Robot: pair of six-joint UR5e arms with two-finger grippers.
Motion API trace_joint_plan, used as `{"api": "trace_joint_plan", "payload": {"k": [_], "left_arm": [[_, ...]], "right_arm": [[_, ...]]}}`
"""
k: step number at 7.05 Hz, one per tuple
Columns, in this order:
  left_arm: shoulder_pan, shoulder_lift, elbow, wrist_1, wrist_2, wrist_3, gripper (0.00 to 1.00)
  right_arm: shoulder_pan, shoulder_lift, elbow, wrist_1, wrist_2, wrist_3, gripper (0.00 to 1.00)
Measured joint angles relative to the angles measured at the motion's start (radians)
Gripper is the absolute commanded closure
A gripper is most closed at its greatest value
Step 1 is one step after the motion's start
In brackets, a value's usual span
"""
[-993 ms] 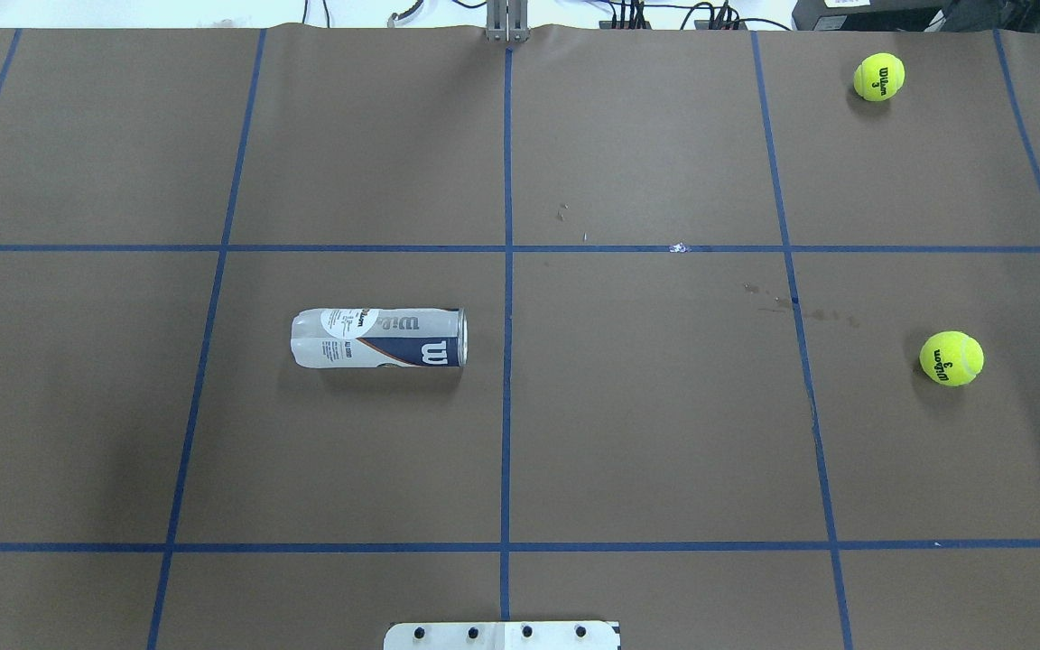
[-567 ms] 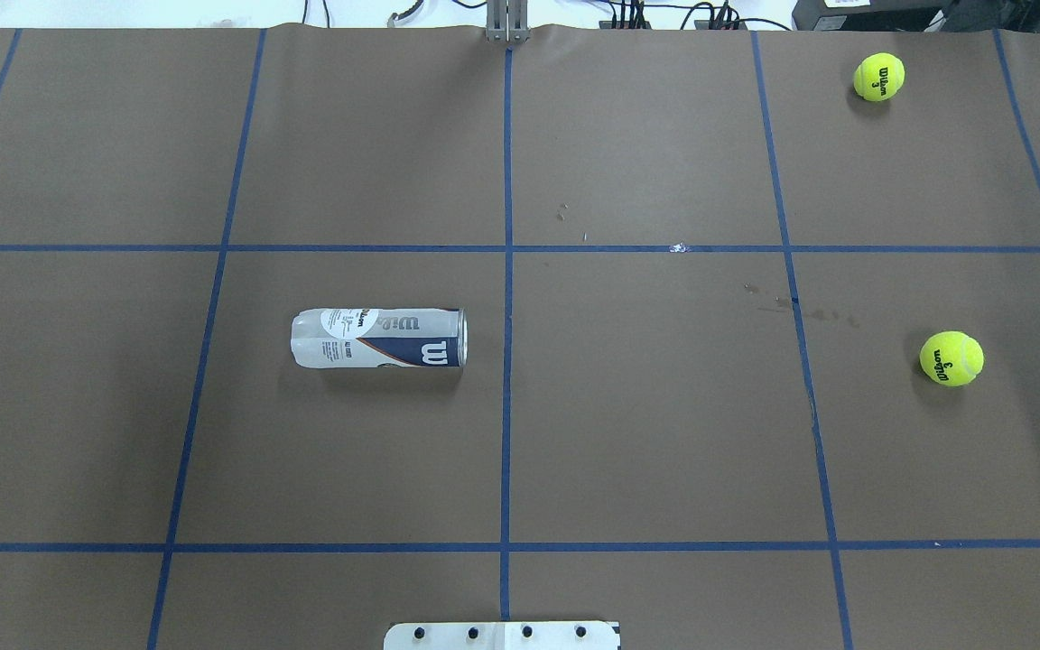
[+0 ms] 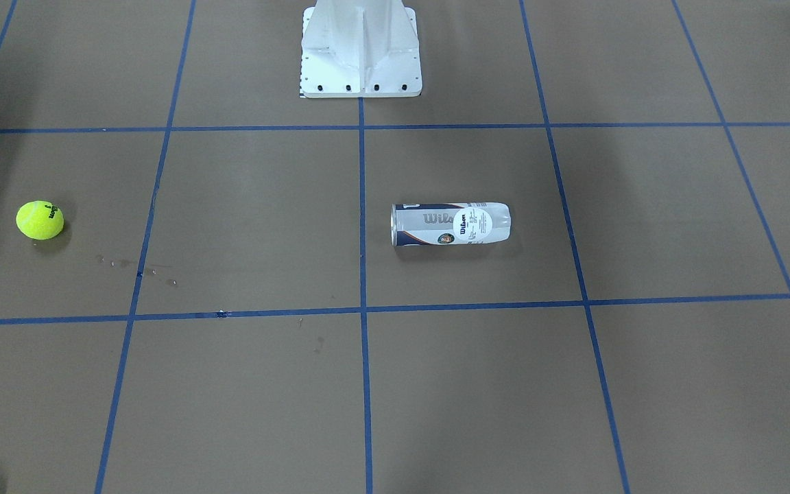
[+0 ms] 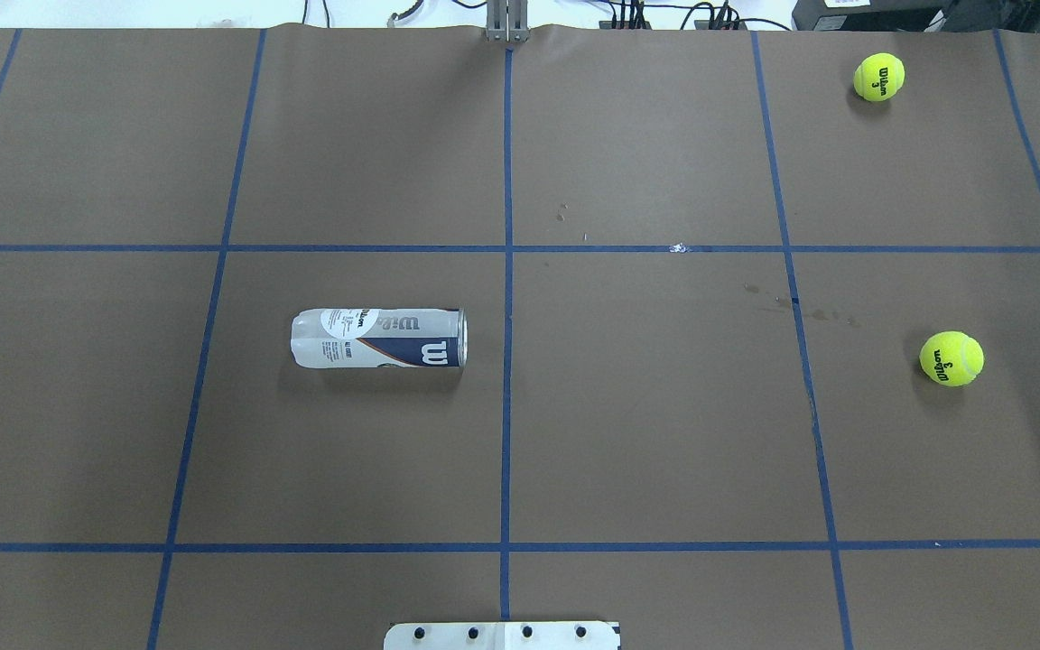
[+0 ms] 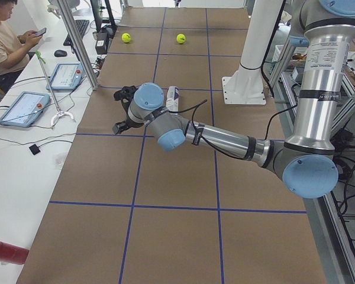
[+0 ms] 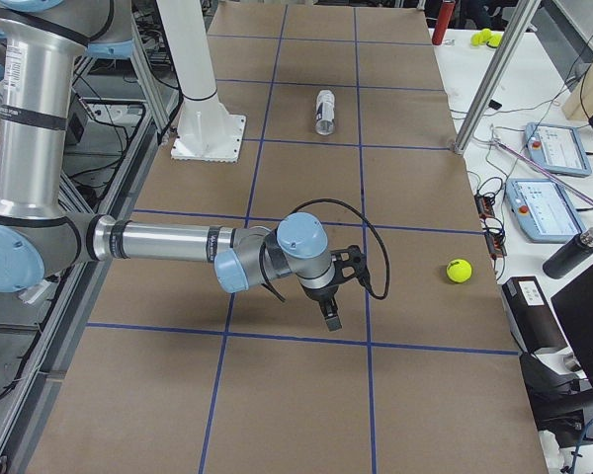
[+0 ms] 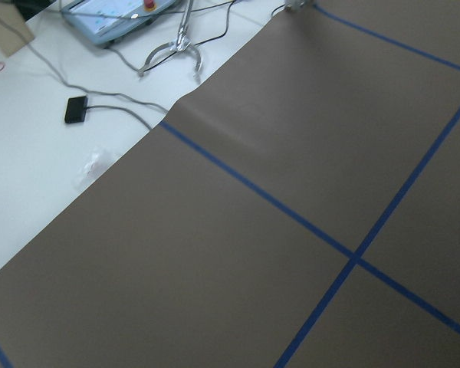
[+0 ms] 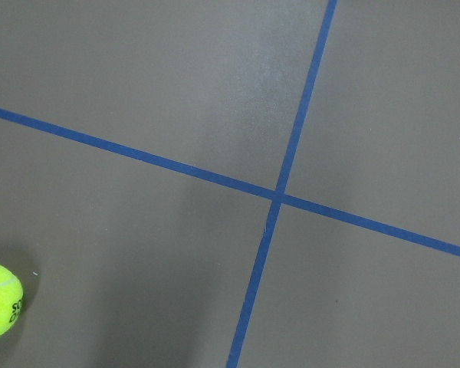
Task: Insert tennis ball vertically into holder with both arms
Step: 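Move the left gripper down over the lying white tennis ball can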
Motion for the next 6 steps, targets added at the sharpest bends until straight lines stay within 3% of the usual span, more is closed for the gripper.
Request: {"api": "trace_joint_plan", "payload": {"k": [6], "left_arm": [[0.356, -0.266, 0.046, -0.060, 0.016, -0.068, 0.00]], "right_arm": [[0.000, -0.001, -0.006, -0.001, 0.000, 0.001, 0.00]]}}
